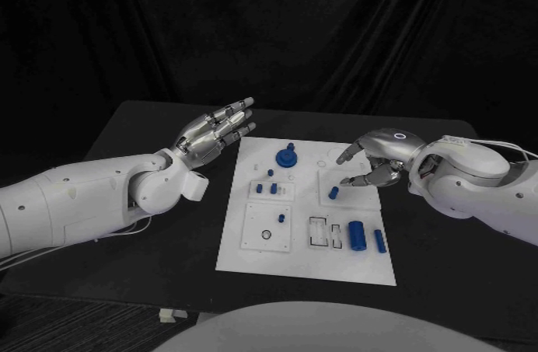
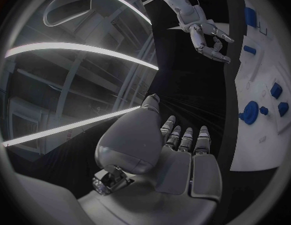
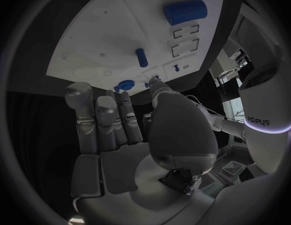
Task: Assemble the parts on the task board
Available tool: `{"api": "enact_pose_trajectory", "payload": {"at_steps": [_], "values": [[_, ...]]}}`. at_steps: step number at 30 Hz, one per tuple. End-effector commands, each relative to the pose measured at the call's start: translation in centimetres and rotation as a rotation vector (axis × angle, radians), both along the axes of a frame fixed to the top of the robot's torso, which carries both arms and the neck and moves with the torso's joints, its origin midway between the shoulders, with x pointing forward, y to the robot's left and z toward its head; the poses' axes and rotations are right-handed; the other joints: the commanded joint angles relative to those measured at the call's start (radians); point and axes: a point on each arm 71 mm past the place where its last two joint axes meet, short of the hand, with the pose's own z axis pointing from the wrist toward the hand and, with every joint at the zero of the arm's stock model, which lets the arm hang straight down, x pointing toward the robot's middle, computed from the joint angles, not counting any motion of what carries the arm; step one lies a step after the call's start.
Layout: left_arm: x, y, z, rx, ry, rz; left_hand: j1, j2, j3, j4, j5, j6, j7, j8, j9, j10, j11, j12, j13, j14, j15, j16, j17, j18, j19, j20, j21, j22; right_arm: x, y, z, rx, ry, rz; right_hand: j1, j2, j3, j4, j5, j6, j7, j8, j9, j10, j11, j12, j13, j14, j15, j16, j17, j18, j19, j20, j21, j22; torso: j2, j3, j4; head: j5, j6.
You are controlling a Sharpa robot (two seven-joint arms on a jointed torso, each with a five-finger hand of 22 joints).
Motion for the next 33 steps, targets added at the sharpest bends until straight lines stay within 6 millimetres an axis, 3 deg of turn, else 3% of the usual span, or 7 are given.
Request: {"api": "enact_pose_trajectory", "payload": {"at_steps": [1, 8, 19, 23, 25, 29, 33], "values": [[-0.1, 0.0, 0.1, -0.014, -0.011, 0.003, 0.007, 0.003, 0.001, -0.007, 0.004, 0.0, 0.008, 0.007, 0.001, -0.001, 0.009, 0.004, 0.001, 0.0, -0.002, -0.004, -0.001, 0.008, 0.001, 0.006, -0.001, 0.002, -0.1, 0.0, -0.7, -0.064, 0.003, 0.007, 0.028, -0.004, 0.007, 0.001, -0.014, 0.004, 0.009, -0.009, 0.0, 0.023, -0.003, 0.011, 0.003, 0.003, -0.005, -0.001, 0.001, 0.002, -0.002, -0.003, 0.0, 0.092, 0.001, 0.0014, 0.0005, -0.001, 0.0], [-0.1, 0.0, -0.1, -0.01, 0.0, -0.003, 0.009, 0.007, 0.002, -0.009, 0.009, 0.012, 0.013, 0.012, 0.003, -0.001, 0.014, 0.006, 0.001, 0.0, 0.003, -0.004, -0.001, 0.009, 0.001, 0.017, 0.0, 0.004, -0.2, 0.6, -1.7, -0.067, 0.019, 0.042, 0.082, 0.003, 0.01, -0.004, -0.048, -0.002, 0.01, -0.02, -0.002, 0.081, -0.012, 0.019, 0.004, 0.002, -0.009, -0.01, -0.009, 0.003, -0.002, -0.007, -0.012, 0.091, 0.002, 0.0012, 0.0008, 0.002, 0.0], [-0.2, 0.1, -0.2, -0.005, 0.009, -0.007, 0.011, 0.01, 0.003, -0.011, 0.013, 0.013, 0.016, 0.013, 0.002, -0.001, 0.018, 0.006, 0.001, 0.0, 0.007, -0.004, -0.001, 0.009, 0.002, 0.026, 0.0, 0.007, -0.6, 1.9, -2.9, -0.059, 0.042, 0.097, 0.148, 0.006, 0.007, -0.011, -0.076, -0.03, 0.026, -0.035, -0.006, 0.128, -0.018, 0.0, 0.001, 0.003, -0.014, -0.018, -0.017, 0.002, 0.003, -0.012, -0.018, 0.092, 0.001, 0.0009, 0.0003, 0.004, 0.0], [-0.2, 0.1, -0.2, -0.005, 0.011, -0.009, 0.012, 0.011, 0.004, -0.012, 0.014, 0.014, 0.017, 0.014, 0.003, -0.001, 0.018, 0.006, 0.002, 0.0, 0.008, -0.004, -0.001, 0.009, 0.002, 0.029, 0.0, 0.008, -0.5, 2.2, -3.1, -0.059, 0.055, 0.102, 0.196, 0.02, 0.017, -0.034, -0.03, -0.034, 0.032, -0.032, -0.003, 0.145, -0.022, -0.013, 0.002, -0.002, -0.017, -0.028, -0.028, 0.004, 0.0, -0.015, -0.033, 0.09, 0.001, 0.0012, 0.0003, 0.004, 0.0], [-0.2, 0.0, -0.2, -0.005, 0.012, -0.011, 0.012, 0.011, 0.004, -0.013, 0.015, 0.015, 0.018, 0.014, 0.003, 0.0, 0.019, 0.008, 0.002, 0.0, 0.01, -0.004, -0.001, 0.009, 0.002, 0.031, 0.001, 0.008, -0.4, 2.3, -3.3, -0.06, 0.064, 0.103, 0.215, 0.026, 0.022, -0.047, -0.009, -0.017, 0.043, -0.023, 0.001, 0.152, -0.022, -0.019, 0.002, -0.003, -0.017, -0.029, -0.029, 0.003, 0.0, -0.015, -0.036, 0.09, 0.001, 0.0011, 0.0003, 0.004, 0.0], [-0.2, 0.0, -0.2, -0.006, 0.014, -0.014, 0.013, 0.013, 0.004, -0.013, 0.015, 0.018, 0.019, 0.015, 0.003, 0.001, 0.022, 0.01, 0.002, 0.0, 0.011, -0.004, -0.001, 0.009, 0.002, 0.035, 0.001, 0.008, -0.4, 2.6, -3.7, -0.064, 0.078, 0.109, 0.24, 0.038, 0.034, -0.063, 0.006, 0.04, 0.06, 0.005, 0.014, 0.166, -0.023, -0.027, 0.003, -0.006, -0.019, -0.034, -0.034, 0.005, -0.002, -0.016, -0.047, 0.089, 0.001, 0.0003, -0.0001, 0.008, 0.0], [-0.2, 0.0, -0.2, -0.006, 0.016, -0.016, 0.014, 0.014, 0.005, -0.014, 0.016, 0.02, 0.021, 0.016, 0.003, 0.002, 0.024, 0.012, 0.003, 0.0, 0.012, -0.004, -0.001, 0.009, 0.003, 0.038, 0.001, 0.009, -0.4, 2.9, -4.0, -0.064, 0.086, 0.117, 0.252, 0.042, 0.044, -0.069, 0.01, 0.076, 0.064, 0.02, 0.023, 0.18, -0.026, -0.032, 0.002, -0.009, -0.022, -0.038, -0.04, 0.005, -0.003, -0.018, -0.052, 0.089, 0.001, 0.0006, 0.0005, 0.008, 0.0]]}}
